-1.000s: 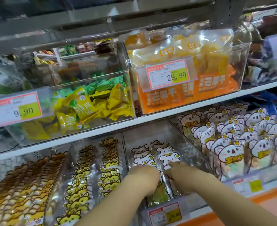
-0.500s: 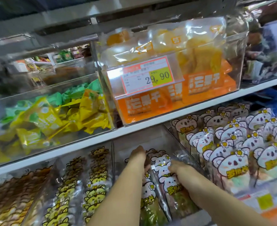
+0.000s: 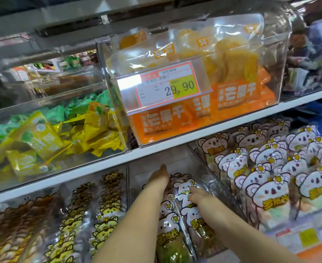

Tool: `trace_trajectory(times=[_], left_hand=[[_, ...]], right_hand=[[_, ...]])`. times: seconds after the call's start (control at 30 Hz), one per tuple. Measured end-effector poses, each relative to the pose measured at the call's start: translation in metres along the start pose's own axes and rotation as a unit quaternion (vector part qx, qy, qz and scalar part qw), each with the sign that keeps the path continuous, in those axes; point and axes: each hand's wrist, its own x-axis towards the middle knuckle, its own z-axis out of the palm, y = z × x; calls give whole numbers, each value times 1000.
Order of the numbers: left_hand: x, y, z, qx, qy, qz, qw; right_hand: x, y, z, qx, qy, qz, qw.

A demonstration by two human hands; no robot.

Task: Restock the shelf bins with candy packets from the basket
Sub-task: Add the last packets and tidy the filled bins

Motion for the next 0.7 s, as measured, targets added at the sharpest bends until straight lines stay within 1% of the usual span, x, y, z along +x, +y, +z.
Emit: trace_trajectory(times=[0.03,0.07,0.1,0.2,0.33,0.4,0.47,0.53,0.57,0.63,0.67,0.7], left_hand=[[-2,1,-3,21,19,5,1000],[-1,0,-8,54,19,4,998],[-5,0,-10,82,26,2,996],[-5,2,-10,154,3,1,988],[1,-4,-4,183,-23,-30,982],[6,-8,2,179,-42,-39,982],[6,-10,6,170,-44,-36,984],[0,-7,4,175,-41,-36,983],[-5,-3,2,184,-37,-24,982],[-15,4,-2,221,-26,30,974],[-21,8,-6,264,-16,68,962],[-32,10,-11,331,-10,109,937]], right_hand=[[-13,1,-2,14,-14,-18,1000],[-19,-6,-2,23,-28,-2,999],[-28,-14,-3,33,-20,1,999],[-37,-20,-4,46,-43,30,998],[-46,-24,-7,17,-42,20,999],[-48,-28,-8,-2,-31,10,999],[-47,-28,-9,-56,-44,-11,997],[-52,-30,-6,-119,-63,-13,991],[-53,-30,-4,-146,-76,3,986],[-59,-28,-2,-227,-95,-11,969],[-59,-24,-2,-273,-113,-16,955],[-59,-22,-3,-317,-128,-28,939]])
